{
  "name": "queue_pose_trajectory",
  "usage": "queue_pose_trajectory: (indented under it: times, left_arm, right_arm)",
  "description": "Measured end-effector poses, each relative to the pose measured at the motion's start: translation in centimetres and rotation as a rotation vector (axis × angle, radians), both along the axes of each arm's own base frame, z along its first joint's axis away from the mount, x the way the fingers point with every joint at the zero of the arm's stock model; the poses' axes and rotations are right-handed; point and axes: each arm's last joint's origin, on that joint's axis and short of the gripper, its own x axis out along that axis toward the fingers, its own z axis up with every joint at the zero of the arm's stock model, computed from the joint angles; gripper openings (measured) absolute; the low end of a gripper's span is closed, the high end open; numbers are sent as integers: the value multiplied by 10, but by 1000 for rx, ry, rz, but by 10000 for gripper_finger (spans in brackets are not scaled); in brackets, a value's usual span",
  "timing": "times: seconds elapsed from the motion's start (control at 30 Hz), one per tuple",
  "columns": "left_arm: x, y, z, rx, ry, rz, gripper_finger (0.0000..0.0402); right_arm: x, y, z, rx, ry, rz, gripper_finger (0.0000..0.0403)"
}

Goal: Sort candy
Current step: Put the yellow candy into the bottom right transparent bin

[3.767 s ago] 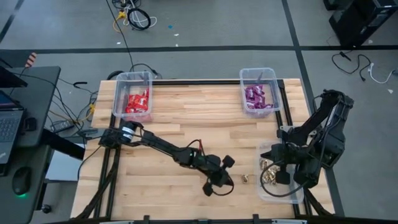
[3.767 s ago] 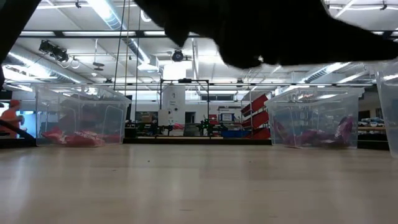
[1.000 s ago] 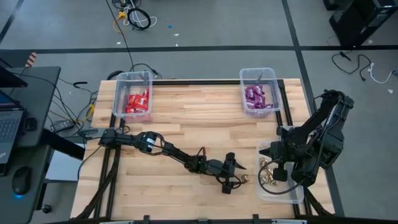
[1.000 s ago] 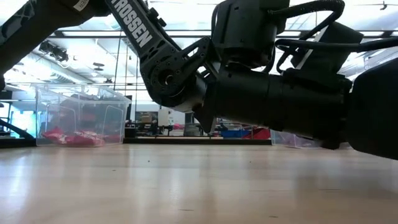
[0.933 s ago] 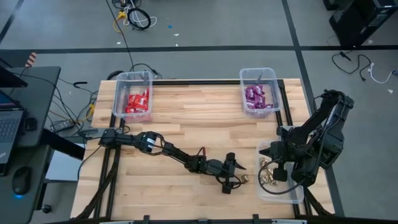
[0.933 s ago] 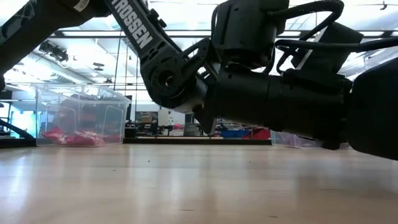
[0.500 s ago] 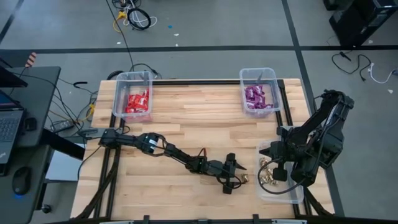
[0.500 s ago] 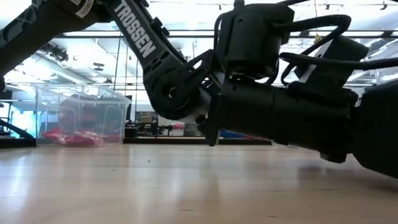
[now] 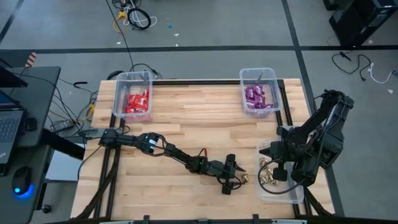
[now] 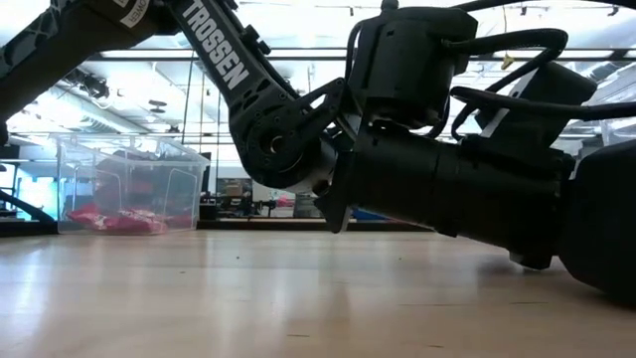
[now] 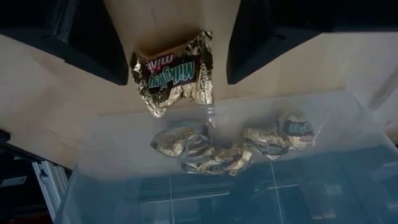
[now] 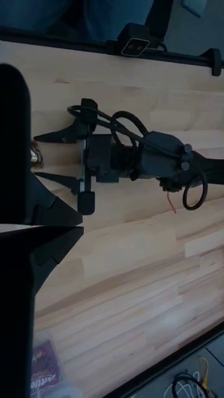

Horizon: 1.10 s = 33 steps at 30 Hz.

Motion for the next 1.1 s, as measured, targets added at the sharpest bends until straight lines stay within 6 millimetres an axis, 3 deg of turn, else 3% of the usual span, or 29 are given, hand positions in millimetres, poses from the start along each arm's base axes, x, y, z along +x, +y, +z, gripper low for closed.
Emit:
queue_pose_trajectory:
  times: [0.53, 1.1]
  left_arm:
    - [0, 0, -1, 0, 21, 0, 165]
    - [-1, 0, 4, 9, 45, -1, 114]
  right_arm:
    - [0, 0, 0, -11, -14, -7, 0]
    - [0, 0, 0, -4, -16, -14, 0]
